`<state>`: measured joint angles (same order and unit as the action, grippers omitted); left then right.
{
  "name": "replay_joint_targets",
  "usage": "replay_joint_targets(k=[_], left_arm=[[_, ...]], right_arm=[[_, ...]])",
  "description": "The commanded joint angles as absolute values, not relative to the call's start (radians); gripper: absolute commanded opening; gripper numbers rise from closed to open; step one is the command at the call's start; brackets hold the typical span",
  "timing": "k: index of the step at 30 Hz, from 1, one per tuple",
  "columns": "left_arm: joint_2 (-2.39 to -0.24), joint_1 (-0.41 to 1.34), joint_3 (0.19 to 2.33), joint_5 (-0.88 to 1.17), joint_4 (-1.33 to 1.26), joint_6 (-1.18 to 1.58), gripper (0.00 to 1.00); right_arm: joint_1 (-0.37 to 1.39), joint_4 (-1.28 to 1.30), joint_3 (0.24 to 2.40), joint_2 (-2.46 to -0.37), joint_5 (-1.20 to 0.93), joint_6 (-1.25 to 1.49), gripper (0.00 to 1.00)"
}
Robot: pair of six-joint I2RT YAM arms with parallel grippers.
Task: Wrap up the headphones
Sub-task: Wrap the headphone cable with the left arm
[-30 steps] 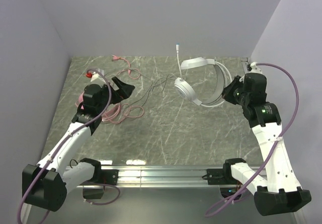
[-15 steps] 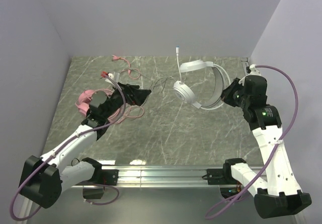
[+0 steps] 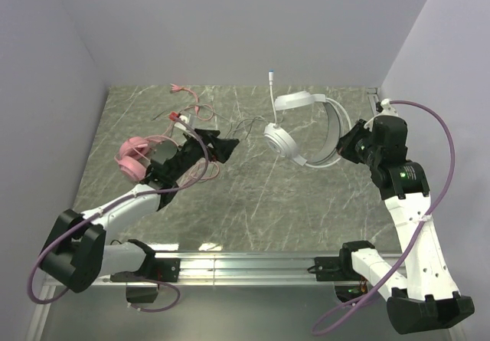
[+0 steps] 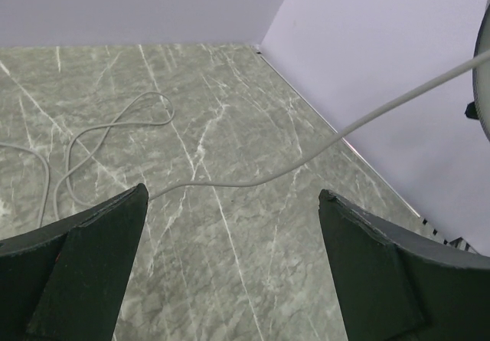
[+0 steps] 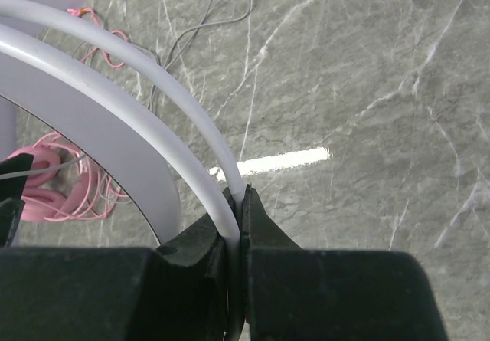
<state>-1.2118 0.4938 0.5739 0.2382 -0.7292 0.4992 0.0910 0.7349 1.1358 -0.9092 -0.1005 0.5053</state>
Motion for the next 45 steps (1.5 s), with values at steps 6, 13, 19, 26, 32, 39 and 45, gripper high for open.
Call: replay_joint_targets(k=[6,13,19,26,32,39,45], left_arm=[[-1.307,0.525,0.632,0.265,-0.894,0.391,0.99],[-1.428,0.552,0.750,0.348,-0.857,0.325,0.92],[-1.554,0.563,0.924,0.388,-0.809,0.287,0.84],[-1.653,0.560,1.050,0.396,-0.870,0.330,0.61],[-1.753,0.554,1.263,0.429,-0.778,0.345,0.62],[-1.864,0.551,1.446,0.488,-0.753,0.446,0.67],[-1.893,0.566,1.402,0.505,-0.853,0.549,0.71]], right_arm=[[0.086,0.684,1.180,-0.903,-0.138,0.535,0.00],[0.086,0.683,1.193,-0.911,-0.166,0.548,0.00],[0.087,0.699,1.221,-0.919,-0.193,0.554,0.00],[0.100,0.700,1.227,-0.911,-0.227,0.566,0.00],[0.115,0.683,1.241,-0.910,-0.287,0.598,0.00],[0.141,0.635,1.282,-0.902,-0.316,0.664,0.00],[0.143,0.554,1.348,-0.920,-0.364,0.753,0.00]])
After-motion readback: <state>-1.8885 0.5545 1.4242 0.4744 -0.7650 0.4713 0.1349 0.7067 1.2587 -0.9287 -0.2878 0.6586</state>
